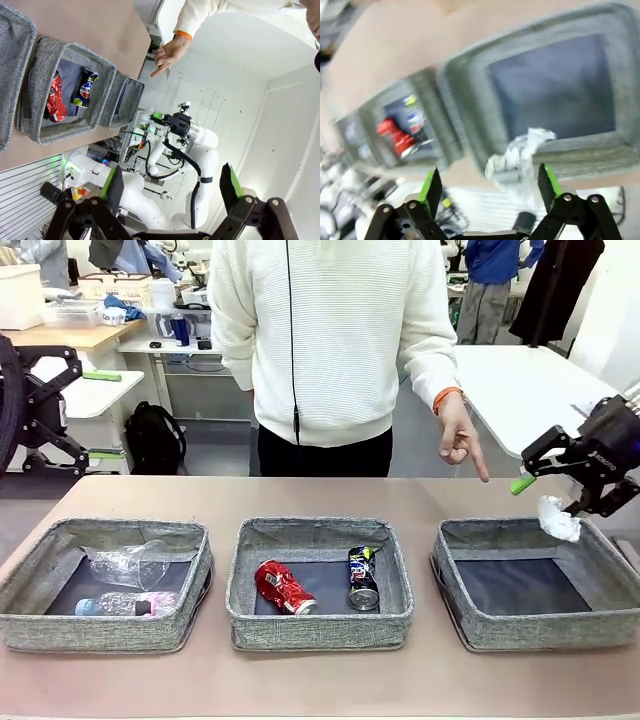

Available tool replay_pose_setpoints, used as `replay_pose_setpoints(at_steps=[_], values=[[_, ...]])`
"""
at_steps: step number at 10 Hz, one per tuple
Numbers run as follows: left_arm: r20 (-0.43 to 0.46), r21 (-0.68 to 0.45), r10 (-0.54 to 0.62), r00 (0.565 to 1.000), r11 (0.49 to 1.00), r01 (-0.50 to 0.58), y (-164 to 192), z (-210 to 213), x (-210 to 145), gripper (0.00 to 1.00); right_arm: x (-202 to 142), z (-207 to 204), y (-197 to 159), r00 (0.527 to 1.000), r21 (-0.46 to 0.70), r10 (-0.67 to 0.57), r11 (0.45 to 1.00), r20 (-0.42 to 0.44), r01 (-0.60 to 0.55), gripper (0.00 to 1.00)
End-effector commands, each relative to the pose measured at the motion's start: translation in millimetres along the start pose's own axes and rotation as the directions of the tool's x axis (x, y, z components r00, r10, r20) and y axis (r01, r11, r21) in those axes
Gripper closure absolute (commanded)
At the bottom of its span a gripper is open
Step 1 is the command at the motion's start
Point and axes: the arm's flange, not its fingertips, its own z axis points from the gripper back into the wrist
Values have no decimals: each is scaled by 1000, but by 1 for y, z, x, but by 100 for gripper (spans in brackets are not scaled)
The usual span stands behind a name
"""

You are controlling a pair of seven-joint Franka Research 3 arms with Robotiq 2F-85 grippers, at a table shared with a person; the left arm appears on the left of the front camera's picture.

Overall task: Sort the waste into the appropriate baskets.
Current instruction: Place the picked waste into the Fabric basket indicated by the person.

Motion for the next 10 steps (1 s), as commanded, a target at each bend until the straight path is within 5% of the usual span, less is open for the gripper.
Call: replay_pose_setpoints(at_steps=[1,6,7,9,10], values=[[3,-10,4,1000,1000,-4,-2,0,-1,0,0,-9,18,996,-299,-77,950,50,89,0],[3,-10,4,1000,1000,-4,-2,0,-1,0,1,-8,18,996,-243,-74,967,45,83,0],[3,-10,4,1000,1000,-4,-2,0,-1,0,-2,0,20,999,-155,-46,987,17,48,0],[3,-10,4,1000,1000,-4,-2,0,-1,0,-13,46,26,990,288,-33,955,-138,72,0],[3,-10,4,1000,1000,-4,-2,0,-1,0,-16,65,22,971,521,-13,842,-237,138,0]])
